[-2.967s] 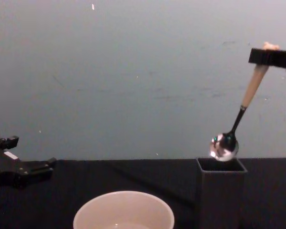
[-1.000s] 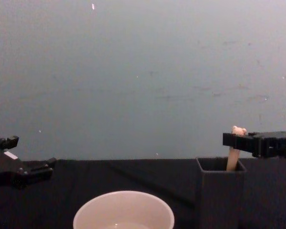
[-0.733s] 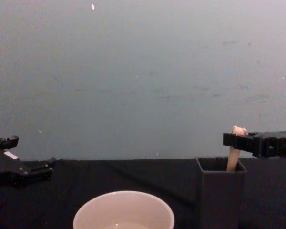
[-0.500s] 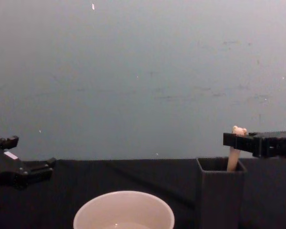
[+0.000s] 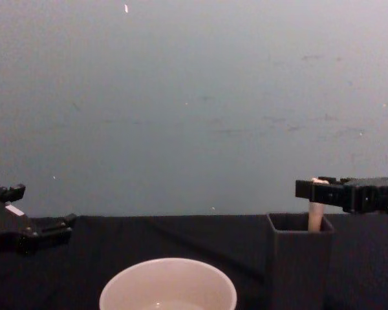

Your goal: Pick up the stirring spoon with one hand, stir inside the cup, then place it back in its original position.

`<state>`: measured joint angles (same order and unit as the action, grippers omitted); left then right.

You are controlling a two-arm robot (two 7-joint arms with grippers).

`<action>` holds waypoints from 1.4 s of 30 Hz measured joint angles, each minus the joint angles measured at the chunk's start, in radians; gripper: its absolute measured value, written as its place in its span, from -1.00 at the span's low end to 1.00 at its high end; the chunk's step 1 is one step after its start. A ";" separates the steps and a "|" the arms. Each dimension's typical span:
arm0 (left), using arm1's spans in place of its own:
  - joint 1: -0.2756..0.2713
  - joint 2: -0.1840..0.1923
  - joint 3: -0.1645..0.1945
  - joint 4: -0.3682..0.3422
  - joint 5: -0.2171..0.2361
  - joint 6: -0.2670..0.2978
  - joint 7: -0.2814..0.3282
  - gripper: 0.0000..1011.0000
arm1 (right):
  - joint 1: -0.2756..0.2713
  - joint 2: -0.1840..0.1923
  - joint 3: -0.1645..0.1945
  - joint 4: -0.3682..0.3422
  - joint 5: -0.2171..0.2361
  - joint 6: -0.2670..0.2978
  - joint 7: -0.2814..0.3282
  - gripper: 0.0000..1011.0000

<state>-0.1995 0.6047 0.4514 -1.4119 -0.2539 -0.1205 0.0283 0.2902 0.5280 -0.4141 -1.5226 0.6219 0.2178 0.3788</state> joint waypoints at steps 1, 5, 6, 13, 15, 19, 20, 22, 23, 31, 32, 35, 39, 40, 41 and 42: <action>0.000 0.000 0.000 0.000 0.000 0.000 0.000 0.98 | 0.000 0.000 0.000 0.000 0.000 0.000 0.000 0.00; 0.000 0.000 0.000 0.000 0.000 0.000 0.000 0.98 | 0.000 0.000 0.000 0.000 0.000 0.000 0.000 0.24; 0.000 0.000 0.000 0.000 0.000 0.000 0.000 0.98 | 0.000 0.000 0.000 0.000 0.000 0.000 0.000 0.28; 0.000 0.000 0.000 0.000 0.000 0.000 0.000 0.98 | 0.000 0.000 0.000 0.000 0.001 0.000 0.000 0.76; 0.000 0.000 0.000 0.000 0.000 0.000 0.000 0.98 | 0.000 0.000 0.000 0.000 0.001 0.000 0.000 0.81; 0.000 0.000 0.000 0.000 0.000 0.000 0.000 0.98 | 0.000 0.000 0.000 0.000 0.001 0.000 0.000 0.98; 0.000 0.000 0.000 0.000 0.000 0.000 0.000 0.98 | 0.000 0.000 0.000 0.000 0.001 0.000 0.000 0.98; 0.000 0.000 0.000 0.000 0.000 0.000 0.000 0.98 | 0.000 0.000 0.000 0.000 0.001 0.000 0.000 0.98; 0.000 0.000 0.000 0.000 0.000 0.000 0.000 0.98 | 0.000 0.000 0.000 0.000 0.001 0.000 0.000 0.98; 0.000 0.000 0.000 0.000 0.000 0.000 0.000 0.98 | -0.004 -0.017 0.020 -0.013 -0.012 -0.035 -0.015 0.98; 0.000 0.000 0.000 0.000 0.000 0.000 0.000 0.98 | -0.008 -0.025 0.032 -0.023 -0.017 -0.053 -0.029 0.98; 0.000 0.000 0.000 0.000 0.000 0.000 0.000 0.98 | -0.015 -0.040 0.053 -0.040 -0.030 -0.085 -0.058 0.98; 0.000 0.000 0.000 0.000 0.000 0.000 0.000 0.98 | -0.033 -0.071 0.090 -0.070 -0.095 -0.162 -0.151 0.98; 0.000 0.000 0.000 0.000 0.000 0.000 0.000 0.98 | -0.037 -0.076 0.095 -0.073 -0.112 -0.176 -0.171 0.98; 0.000 0.000 0.000 0.000 0.000 0.000 0.000 0.98 | -0.041 -0.085 0.103 -0.074 -0.140 -0.191 -0.206 0.98; 0.000 0.000 0.000 0.000 0.000 0.000 0.000 0.98 | -0.043 -0.089 0.106 -0.073 -0.155 -0.197 -0.224 0.98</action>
<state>-0.1995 0.6047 0.4514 -1.4120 -0.2539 -0.1205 0.0283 0.2469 0.4388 -0.3080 -1.5959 0.4673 0.0208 0.1551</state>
